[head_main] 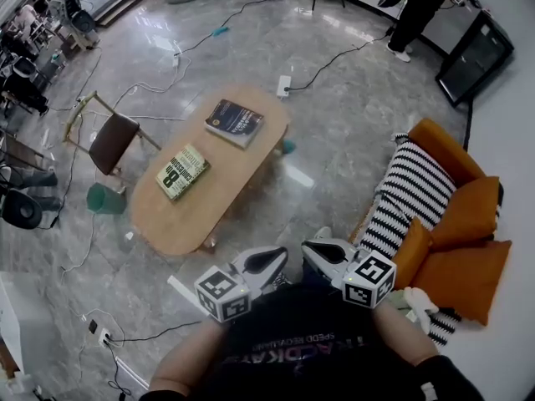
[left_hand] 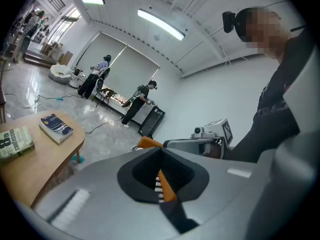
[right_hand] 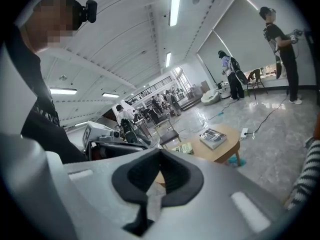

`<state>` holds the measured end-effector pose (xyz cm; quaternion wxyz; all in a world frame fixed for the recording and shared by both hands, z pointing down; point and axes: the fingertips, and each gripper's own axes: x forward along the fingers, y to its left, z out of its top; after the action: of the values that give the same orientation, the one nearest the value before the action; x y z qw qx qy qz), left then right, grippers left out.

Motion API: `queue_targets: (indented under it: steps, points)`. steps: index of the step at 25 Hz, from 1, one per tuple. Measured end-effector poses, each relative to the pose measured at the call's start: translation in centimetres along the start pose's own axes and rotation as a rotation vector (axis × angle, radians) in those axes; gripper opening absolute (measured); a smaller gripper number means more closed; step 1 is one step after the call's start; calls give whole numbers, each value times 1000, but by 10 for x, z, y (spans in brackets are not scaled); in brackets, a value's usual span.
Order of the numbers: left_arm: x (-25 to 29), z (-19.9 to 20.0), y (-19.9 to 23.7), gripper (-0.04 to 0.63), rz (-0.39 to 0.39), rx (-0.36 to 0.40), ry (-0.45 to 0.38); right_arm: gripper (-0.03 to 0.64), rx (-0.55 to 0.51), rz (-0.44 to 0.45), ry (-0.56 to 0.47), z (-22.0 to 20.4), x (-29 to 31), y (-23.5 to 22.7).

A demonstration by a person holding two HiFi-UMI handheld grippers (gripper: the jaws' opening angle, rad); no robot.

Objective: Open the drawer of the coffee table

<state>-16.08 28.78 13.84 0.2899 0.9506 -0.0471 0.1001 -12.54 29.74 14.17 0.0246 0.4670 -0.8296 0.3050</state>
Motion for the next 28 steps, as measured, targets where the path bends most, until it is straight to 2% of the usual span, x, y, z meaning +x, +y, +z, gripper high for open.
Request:
queue_targets:
  steps: [14,19,28]
  points:
    - [7,8,9,0,21,-7,-9,1,-8,-8,18,6,4,-13]
    - [20,20,12,0,38,-13,-14,2,9,-2,12,21,0,-31]
    - [54,48,24,0,86,-7,-44,2,-20,69,50,57,9,-65]
